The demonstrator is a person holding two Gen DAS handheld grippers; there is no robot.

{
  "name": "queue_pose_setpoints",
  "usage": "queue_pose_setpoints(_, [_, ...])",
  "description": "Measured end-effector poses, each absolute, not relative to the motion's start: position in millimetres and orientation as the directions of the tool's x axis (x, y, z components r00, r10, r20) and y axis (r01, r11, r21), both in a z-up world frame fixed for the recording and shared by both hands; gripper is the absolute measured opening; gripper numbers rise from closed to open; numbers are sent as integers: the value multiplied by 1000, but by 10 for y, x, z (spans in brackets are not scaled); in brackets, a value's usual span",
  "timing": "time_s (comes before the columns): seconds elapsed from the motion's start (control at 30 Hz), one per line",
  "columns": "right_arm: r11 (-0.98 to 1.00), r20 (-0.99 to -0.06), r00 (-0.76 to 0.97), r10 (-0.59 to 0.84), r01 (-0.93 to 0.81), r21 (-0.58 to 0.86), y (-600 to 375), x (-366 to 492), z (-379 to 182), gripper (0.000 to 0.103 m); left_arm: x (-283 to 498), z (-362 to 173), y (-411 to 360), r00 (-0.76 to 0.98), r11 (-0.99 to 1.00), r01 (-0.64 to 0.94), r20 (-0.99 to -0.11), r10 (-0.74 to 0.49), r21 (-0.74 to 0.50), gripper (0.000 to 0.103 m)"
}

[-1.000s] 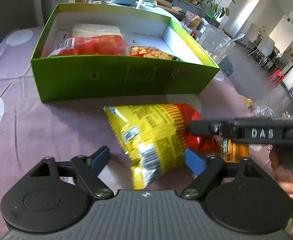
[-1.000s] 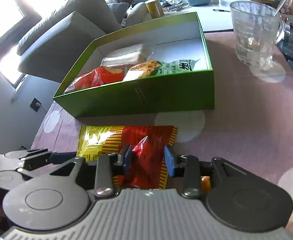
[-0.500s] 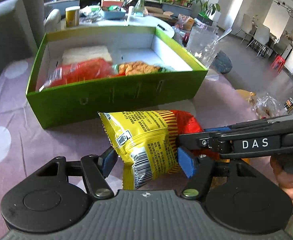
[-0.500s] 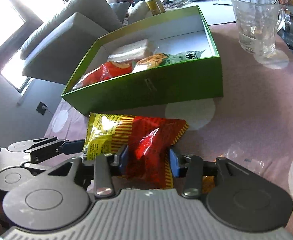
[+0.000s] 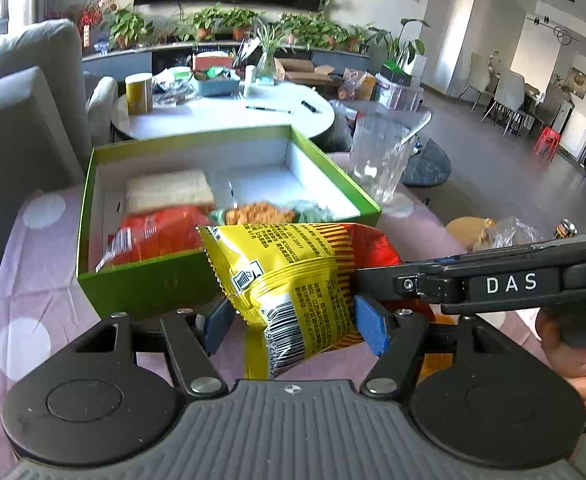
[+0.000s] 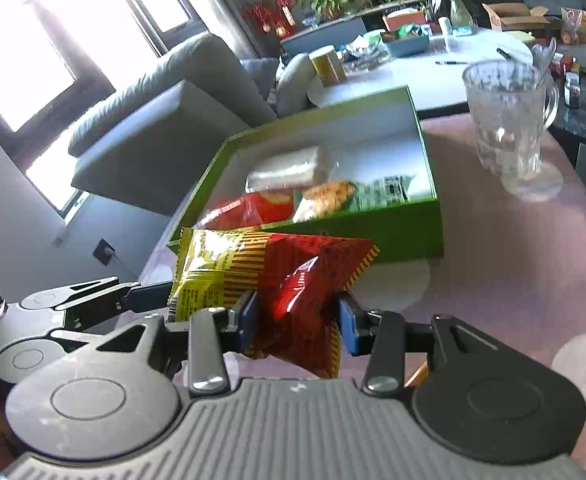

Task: Organize snacks
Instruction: 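Lower the chip bag into the green box and open the right tool, then move the right tool to the red printed snack bag on the table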

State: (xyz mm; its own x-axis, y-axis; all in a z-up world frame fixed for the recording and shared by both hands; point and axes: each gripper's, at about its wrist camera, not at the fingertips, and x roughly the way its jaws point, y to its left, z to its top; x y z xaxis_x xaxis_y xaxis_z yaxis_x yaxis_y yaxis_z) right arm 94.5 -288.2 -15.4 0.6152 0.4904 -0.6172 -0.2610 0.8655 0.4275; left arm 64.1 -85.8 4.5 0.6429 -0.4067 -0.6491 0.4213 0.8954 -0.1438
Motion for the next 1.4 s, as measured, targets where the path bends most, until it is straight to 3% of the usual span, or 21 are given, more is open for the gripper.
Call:
queue_pose_setpoints(0.37, [858, -543, 682, 491, -272, 435, -2970, 1344, 120, 76, 1156, 325, -935, 675, 885, 429, -585, -449, -184, 62])
queue_pose_setpoints(0.8, [878, -519, 727, 449, -254, 405, -3021, 2021, 138, 76, 1999, 242, -1152, 677, 897, 411, -604, -421, -165, 62])
queue_pose_setpoints(0.87, [883, -526, 728, 440, -244, 402, -3032, 2096, 98, 76, 2065, 190, -1191, 678, 899, 409, -606, -415, -158, 66])
queue_pose_setpoints(0.93, [891, -518, 743, 425, -241, 386, -3043, 2154, 33, 76, 2147, 112, -1206, 691, 919, 373, -622, -369, -130, 78])
queue_pose_setpoints(1.0, [915, -510, 776, 371, -210, 345, -3059, 2180, -47, 76, 2219, 33, -1163, 697, 945, 311, -651, -301, -104, 79])
queue_pose_setpoints(1.17, [901, -510, 768, 387, -198, 386, -3181, 2090, -192, 76, 2162, -27, -1022, 684, 945, 300, -662, -306, -127, 79])
queue_pose_setpoints(1.4, [915, -477, 797, 370, -226, 333, -3177, 1775, -85, 76, 1853, 76, -942, 699, 940, 326, -643, -311, -100, 83])
